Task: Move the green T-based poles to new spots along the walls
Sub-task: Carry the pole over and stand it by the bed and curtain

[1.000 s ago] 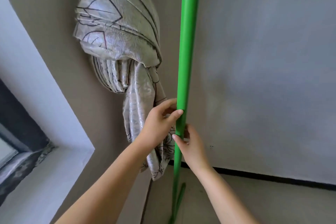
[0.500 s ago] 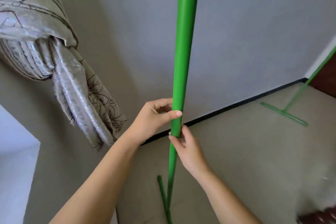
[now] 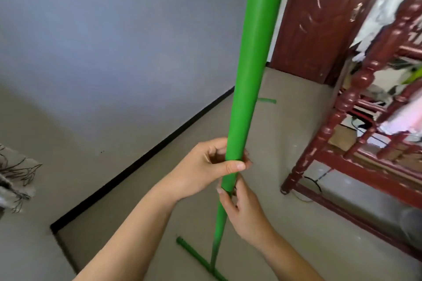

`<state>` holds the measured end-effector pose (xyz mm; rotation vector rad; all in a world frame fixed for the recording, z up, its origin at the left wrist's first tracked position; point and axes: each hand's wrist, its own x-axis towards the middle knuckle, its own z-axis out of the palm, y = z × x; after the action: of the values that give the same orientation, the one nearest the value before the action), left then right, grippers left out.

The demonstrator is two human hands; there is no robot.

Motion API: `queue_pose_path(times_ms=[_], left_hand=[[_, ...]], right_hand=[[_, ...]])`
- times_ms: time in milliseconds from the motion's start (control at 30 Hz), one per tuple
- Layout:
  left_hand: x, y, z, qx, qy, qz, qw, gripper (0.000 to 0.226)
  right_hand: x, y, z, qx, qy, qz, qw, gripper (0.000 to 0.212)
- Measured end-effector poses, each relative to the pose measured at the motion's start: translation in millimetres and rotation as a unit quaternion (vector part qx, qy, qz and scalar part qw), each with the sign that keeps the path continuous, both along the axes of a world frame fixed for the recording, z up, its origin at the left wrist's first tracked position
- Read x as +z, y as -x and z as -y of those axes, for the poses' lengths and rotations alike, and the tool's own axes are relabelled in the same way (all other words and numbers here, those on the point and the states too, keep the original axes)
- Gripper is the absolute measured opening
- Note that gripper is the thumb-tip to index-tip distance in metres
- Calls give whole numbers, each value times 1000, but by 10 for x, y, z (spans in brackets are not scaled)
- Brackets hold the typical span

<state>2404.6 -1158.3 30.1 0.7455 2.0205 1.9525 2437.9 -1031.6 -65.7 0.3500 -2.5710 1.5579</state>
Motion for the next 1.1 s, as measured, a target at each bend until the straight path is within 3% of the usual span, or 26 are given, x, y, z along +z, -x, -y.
queue_pose_path(times_ms=[200,533,833,933,1100], left_hand=[[48,-199,-1031,-171,43,-8,984,15],[111,-826,-2276,-396,96,-101,908,33],[155,-1493,-3027,-506,86,-172,841,20],[226,-1753,-3346,-536,92,-164,823,27],[276,-2255,-3992,-560,93,-158,808,16]], right_hand=[[7,-592,-786,-185,10,33,982,18],[117,-1629,-1556,-472,21,33,881,19],[168,-2560,-2069,-513,-11,67,856,16],[241,-2852,-2344,-518,-32,82,851,16],[307,-3373,-2918,-536,-58,106,835,20]])
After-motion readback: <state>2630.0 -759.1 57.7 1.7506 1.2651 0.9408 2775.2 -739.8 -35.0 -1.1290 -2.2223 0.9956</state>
